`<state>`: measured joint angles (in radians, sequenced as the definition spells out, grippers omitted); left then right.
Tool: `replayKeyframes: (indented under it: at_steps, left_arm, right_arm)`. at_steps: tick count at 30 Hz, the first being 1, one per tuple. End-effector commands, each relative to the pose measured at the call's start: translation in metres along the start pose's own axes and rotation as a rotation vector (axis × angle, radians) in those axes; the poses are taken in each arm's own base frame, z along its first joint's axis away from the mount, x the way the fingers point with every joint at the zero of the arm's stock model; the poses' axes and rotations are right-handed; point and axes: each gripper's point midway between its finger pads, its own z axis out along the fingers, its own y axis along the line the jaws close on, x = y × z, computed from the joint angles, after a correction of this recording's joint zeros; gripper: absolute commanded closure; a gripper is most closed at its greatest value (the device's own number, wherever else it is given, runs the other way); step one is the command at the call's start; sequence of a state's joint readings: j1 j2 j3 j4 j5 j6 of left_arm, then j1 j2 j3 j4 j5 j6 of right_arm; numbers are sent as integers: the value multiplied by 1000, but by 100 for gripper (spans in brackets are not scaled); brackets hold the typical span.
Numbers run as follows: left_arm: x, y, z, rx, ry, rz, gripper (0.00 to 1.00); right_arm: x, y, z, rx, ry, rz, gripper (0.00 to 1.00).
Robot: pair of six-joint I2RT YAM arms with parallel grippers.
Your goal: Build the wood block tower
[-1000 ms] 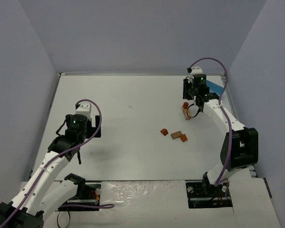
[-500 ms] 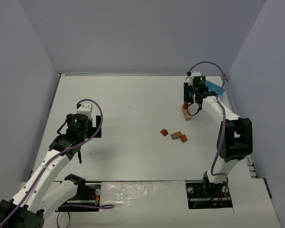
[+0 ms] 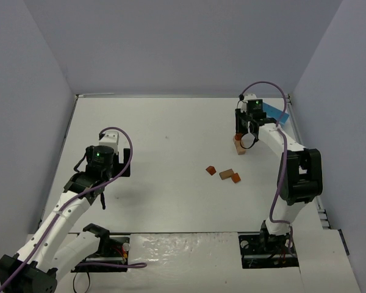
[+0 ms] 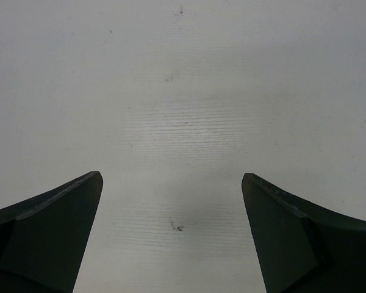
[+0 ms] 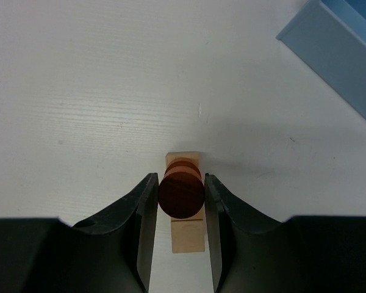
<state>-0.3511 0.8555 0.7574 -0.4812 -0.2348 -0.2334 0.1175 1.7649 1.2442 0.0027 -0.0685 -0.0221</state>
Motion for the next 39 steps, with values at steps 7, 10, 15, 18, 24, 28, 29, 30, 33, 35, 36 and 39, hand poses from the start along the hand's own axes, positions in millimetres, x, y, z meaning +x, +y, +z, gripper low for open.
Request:
replayKeyframes:
  at_steps: [7,10,15,18,24,28,29,30,33,35,36,39]
  left_arm:
    - [-36,1,-6,-2,-93,-17,3]
    - [-36,1,-6,-2,-93,-16,3]
    - [-36,1,-5,-1,-91,-15,3]
    - [-35,1,-5,-2,-89,-15,3]
    - [-35,1,-4,-1,-87,-15,3]
    - [-35,1,-4,-1,-87,-15,3]
    - [-35,1,-4,-2,-86,-15,3]
    - [-35,2,-4,-2,-86,-16,3]
    - [-35,1,-5,-1,-87,-17,3]
    - [-35,1,-5,1,-87,-16,3]
    - [-35,1,-5,2,-86,-15,3]
    - [-34,1,-4,2,-84,-17,3]
  right_arm:
    - [-25,-3,-2,-5,-76,-1,100]
    - [-25,-1,-2,-14,-76,2,100]
    - [-25,1,0,-25,-77,-2,100]
    - [-23,0,0,-23,-73,1,100]
    - [-21,-2,0,-20,-71,-2,100]
    - [-20,-1,2,-24,-67,-2,100]
    - [-19,-1,3,-25,-65,-3,100]
    - [-19,-1,3,-26,-65,-3,100]
    - [-18,-1,3,-26,-64,-2,100]
    - [-17,-1,4,-26,-62,-2,100]
    - [-17,-1,5,-26,-60,-2,100]
    - [-15,-1,6,-25,-57,0,100]
